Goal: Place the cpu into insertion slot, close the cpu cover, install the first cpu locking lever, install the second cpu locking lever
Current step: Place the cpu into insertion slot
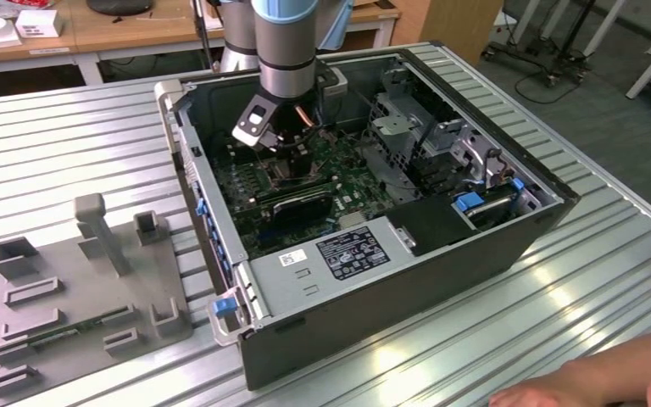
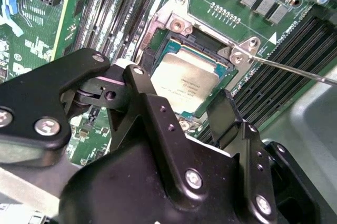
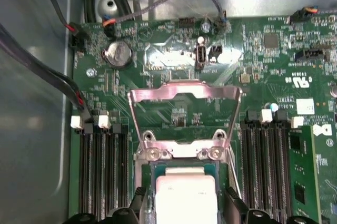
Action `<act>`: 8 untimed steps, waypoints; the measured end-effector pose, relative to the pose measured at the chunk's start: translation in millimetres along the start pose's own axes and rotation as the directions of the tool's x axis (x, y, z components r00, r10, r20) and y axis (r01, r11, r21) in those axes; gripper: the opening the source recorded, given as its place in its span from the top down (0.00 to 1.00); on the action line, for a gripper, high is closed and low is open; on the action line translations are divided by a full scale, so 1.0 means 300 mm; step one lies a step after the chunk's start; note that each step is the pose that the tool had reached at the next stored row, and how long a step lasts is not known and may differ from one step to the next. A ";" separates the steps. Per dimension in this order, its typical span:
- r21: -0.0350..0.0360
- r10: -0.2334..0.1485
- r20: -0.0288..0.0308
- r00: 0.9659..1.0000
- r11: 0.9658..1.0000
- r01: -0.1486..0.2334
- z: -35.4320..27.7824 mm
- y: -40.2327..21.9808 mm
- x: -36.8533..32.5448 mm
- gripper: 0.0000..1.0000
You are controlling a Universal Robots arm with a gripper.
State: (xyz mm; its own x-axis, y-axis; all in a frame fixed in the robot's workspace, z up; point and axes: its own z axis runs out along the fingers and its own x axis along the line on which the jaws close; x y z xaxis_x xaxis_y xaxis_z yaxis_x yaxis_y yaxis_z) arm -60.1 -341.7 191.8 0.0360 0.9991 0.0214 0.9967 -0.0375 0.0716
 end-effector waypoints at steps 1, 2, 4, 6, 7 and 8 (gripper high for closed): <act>0.000 0.000 0.000 1.000 1.000 0.000 0.000 0.000 0.000 0.33; 0.001 0.000 0.000 1.000 1.000 0.000 0.000 0.000 0.000 0.33; 0.001 0.000 0.000 1.000 1.000 0.000 0.000 0.000 0.000 0.33; 0.001 0.000 0.000 1.000 1.000 0.000 -0.002 0.000 0.000 0.33; 0.002 0.000 0.000 1.000 1.000 0.000 -0.005 0.001 0.000 0.33; 0.002 0.000 0.000 1.000 1.000 0.000 -0.006 0.002 0.000 0.33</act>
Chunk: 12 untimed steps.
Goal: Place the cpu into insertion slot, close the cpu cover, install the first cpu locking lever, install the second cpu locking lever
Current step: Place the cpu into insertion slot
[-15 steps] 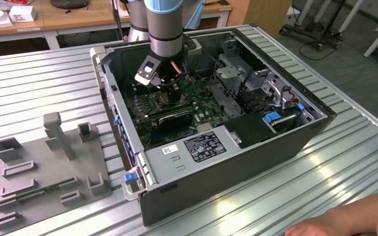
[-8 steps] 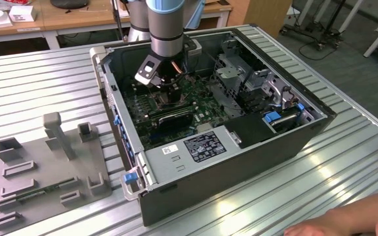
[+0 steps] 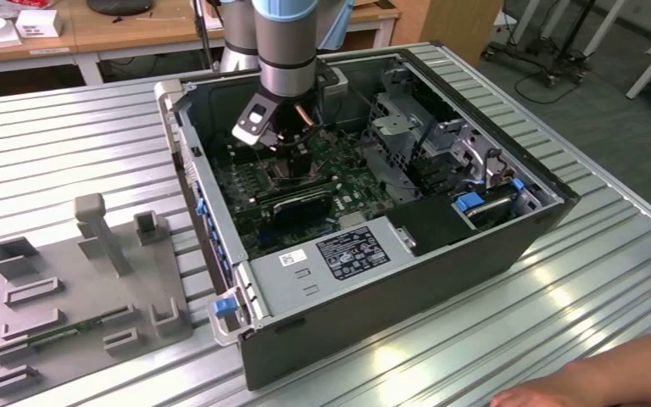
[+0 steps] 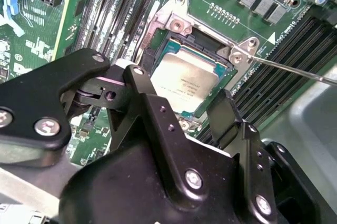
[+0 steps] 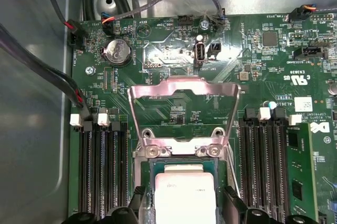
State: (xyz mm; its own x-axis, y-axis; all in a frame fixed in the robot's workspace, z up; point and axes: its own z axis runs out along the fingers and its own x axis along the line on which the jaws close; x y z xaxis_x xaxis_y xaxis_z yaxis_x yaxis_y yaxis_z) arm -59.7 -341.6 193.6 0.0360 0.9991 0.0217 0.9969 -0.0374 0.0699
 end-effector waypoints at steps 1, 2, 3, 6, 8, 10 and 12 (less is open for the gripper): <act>0.000 0.000 0.000 1.000 1.000 0.000 0.000 0.000 0.000 0.33; 0.000 0.000 0.000 1.000 1.000 0.000 0.000 0.000 0.000 0.33; 0.000 0.000 0.000 1.000 1.000 0.000 0.000 0.000 0.000 0.33; 0.009 0.001 0.001 1.000 1.000 -0.001 0.000 0.004 0.000 0.33; 0.022 0.001 0.001 1.000 1.000 -0.001 0.000 0.007 0.000 0.33; 0.023 0.001 0.001 1.000 1.000 -0.001 0.000 0.007 0.000 0.33; 0.023 0.001 0.001 1.000 1.000 -0.001 0.001 0.007 0.000 0.33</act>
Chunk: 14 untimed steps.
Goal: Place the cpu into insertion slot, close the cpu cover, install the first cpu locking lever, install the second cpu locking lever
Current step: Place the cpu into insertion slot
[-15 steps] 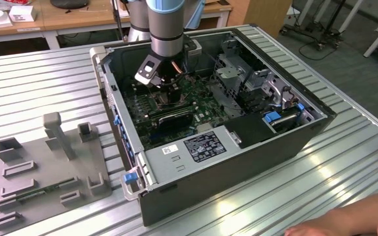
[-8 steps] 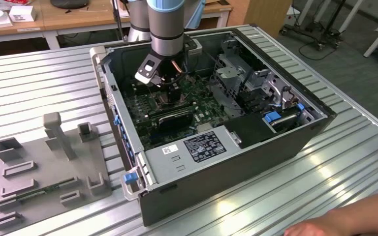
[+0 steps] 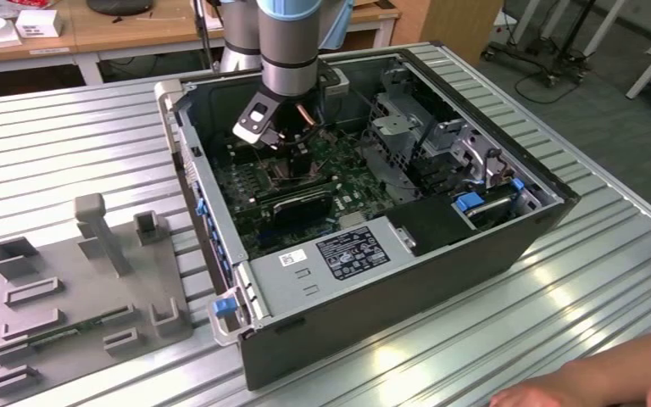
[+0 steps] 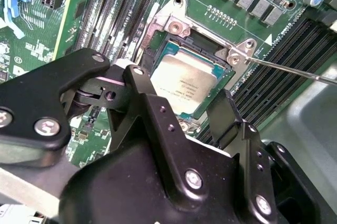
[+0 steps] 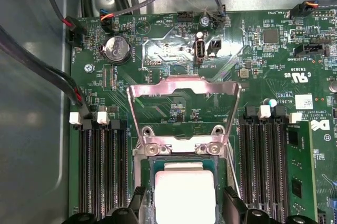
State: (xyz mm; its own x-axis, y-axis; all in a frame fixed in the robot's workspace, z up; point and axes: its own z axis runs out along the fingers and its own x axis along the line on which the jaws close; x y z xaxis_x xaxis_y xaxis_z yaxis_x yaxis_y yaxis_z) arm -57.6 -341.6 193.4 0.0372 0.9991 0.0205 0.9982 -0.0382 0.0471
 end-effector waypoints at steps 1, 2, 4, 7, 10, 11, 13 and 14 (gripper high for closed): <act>0.000 0.000 0.001 1.000 1.000 0.000 0.002 0.000 0.000 0.33; 0.000 0.001 0.003 1.000 1.000 -0.001 0.003 0.000 0.000 0.33; 0.000 0.003 0.006 1.000 1.000 -0.003 0.005 0.000 0.001 0.33; 0.000 0.005 0.010 1.000 1.000 -0.005 0.009 0.000 0.002 0.33; 0.000 0.006 0.013 1.000 1.000 -0.006 0.013 -0.001 0.002 0.33; 0.000 0.006 0.013 1.000 1.000 -0.006 0.013 -0.001 0.002 0.33; 0.000 0.006 0.013 1.000 1.000 -0.006 0.013 -0.001 0.002 0.33; 0.000 0.006 0.013 1.000 1.000 -0.006 0.013 -0.001 0.002 0.33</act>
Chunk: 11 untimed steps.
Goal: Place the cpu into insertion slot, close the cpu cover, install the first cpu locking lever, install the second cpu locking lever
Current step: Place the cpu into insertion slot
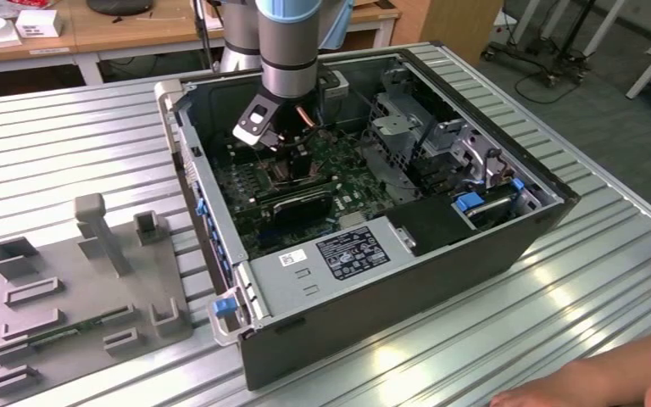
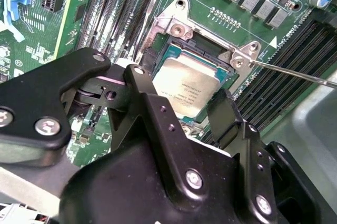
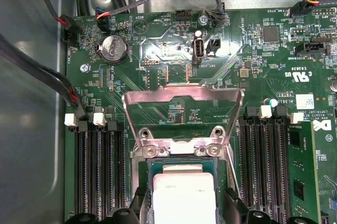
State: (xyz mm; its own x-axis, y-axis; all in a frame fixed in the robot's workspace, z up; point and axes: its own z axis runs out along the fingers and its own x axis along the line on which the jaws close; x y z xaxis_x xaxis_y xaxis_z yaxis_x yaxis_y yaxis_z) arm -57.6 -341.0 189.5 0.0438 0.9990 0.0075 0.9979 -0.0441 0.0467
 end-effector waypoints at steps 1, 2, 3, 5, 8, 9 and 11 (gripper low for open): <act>0.000 0.000 0.000 1.000 1.000 0.000 0.000 0.000 0.000 0.33; 0.000 0.000 0.000 1.000 1.000 0.000 0.000 0.000 0.000 0.33; 0.000 0.000 0.000 1.000 1.000 0.000 0.000 0.000 0.000 0.33; 0.000 0.000 0.000 1.000 1.000 0.000 0.000 0.000 0.000 0.33; 0.000 0.000 0.000 1.000 1.000 0.000 0.001 0.000 0.000 0.34; 0.000 0.000 0.000 1.000 1.000 0.000 0.001 0.000 0.000 0.39; 0.000 0.000 0.000 1.000 1.000 0.000 0.001 0.000 0.000 0.39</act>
State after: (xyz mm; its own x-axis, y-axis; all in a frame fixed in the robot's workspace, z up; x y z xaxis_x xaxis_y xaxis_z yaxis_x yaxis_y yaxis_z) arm -57.6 -341.0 189.2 0.0439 0.9990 0.0075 0.9979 -0.0442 0.0468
